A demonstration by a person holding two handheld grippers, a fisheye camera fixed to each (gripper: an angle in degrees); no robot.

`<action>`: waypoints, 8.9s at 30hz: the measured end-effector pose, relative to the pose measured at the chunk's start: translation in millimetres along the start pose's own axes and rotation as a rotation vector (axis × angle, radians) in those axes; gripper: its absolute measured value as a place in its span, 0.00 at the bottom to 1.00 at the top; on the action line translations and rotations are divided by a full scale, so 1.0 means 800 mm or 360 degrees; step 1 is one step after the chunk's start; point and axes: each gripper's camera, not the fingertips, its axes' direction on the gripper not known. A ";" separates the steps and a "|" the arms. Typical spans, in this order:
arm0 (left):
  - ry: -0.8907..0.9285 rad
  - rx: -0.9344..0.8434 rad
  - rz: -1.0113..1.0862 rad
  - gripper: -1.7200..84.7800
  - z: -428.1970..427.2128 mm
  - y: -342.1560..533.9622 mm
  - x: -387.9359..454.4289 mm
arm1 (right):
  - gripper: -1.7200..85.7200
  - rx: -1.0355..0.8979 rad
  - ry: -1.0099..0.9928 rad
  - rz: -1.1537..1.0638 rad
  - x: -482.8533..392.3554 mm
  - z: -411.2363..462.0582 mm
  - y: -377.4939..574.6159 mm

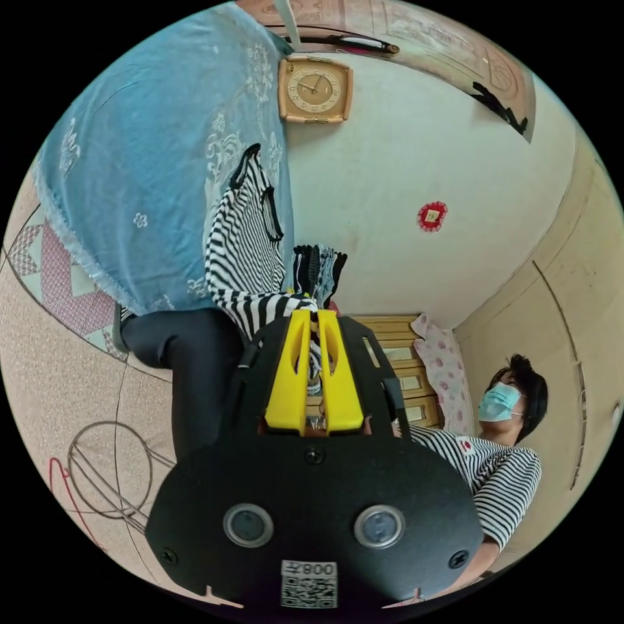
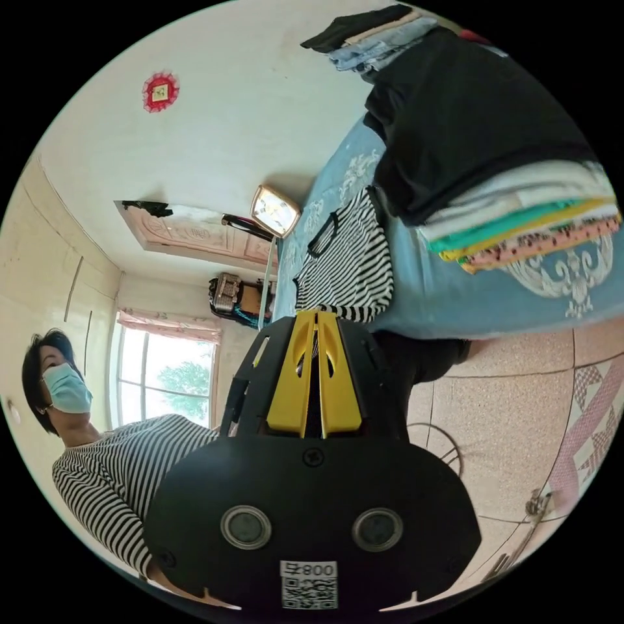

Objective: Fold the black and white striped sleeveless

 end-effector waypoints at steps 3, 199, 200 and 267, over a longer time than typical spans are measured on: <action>0.0003 0.0002 0.0063 0.05 0.030 -0.059 0.010 | 0.02 -0.0006 0.0056 -0.0062 -0.015 0.023 -0.068; -0.1177 -0.0011 0.0372 0.06 0.330 -0.304 -0.533 | 0.03 -0.0488 0.0753 -0.0206 0.024 0.352 -0.335; -0.1166 -0.0083 0.0491 0.07 0.354 -0.294 -0.527 | 0.03 -0.0487 0.0759 -0.0201 0.022 0.352 -0.335; -0.0955 -0.0955 0.1399 0.04 0.791 -0.081 -0.595 | 0.04 -0.0155 0.0380 -0.0293 -0.235 0.479 -0.608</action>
